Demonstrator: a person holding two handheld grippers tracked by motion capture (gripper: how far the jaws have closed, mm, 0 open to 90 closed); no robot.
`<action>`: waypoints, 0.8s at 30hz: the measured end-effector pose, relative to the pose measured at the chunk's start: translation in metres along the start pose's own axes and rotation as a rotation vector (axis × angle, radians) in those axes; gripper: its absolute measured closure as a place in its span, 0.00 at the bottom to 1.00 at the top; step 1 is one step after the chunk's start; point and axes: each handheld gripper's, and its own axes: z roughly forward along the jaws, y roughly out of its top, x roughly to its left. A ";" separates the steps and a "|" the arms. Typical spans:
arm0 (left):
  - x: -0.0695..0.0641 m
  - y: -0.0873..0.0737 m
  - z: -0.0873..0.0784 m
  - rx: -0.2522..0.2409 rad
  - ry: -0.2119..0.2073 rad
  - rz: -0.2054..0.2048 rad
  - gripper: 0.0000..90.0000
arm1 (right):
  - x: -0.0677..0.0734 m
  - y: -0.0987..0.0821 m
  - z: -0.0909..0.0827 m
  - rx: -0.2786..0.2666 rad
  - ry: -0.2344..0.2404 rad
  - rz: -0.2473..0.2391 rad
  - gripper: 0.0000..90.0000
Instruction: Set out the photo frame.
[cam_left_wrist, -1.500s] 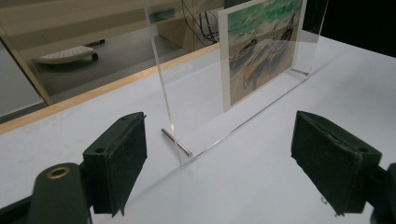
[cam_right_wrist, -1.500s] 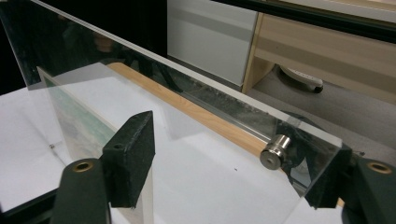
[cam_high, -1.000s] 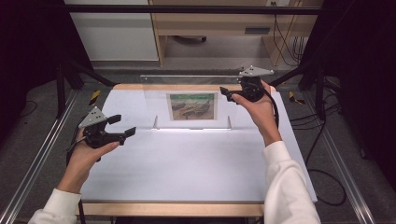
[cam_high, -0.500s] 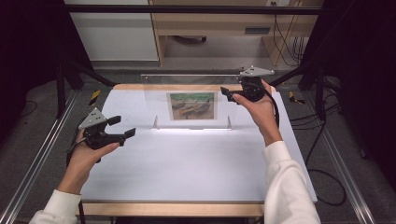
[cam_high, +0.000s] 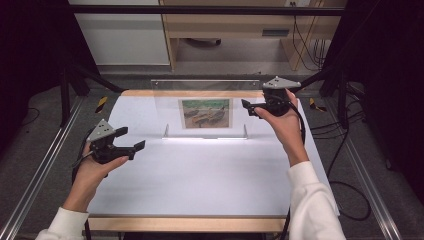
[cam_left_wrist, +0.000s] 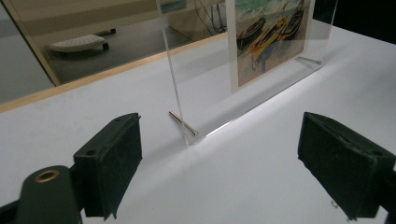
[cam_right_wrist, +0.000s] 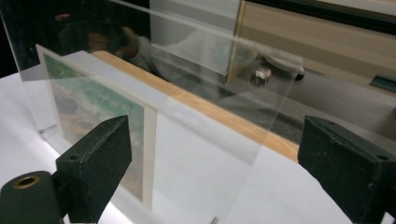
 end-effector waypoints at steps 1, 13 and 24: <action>-0.001 -0.001 0.000 0.003 0.006 0.004 0.13 | 0.001 -0.003 -0.003 0.001 -0.006 -0.003 0.11; -0.014 -0.024 0.005 0.056 0.031 -0.013 0.08 | 0.021 -0.059 -0.040 0.091 -0.073 0.018 0.07; -0.018 -0.057 0.014 0.045 0.090 -0.044 0.08 | 0.042 -0.128 -0.053 0.152 -0.086 0.062 0.07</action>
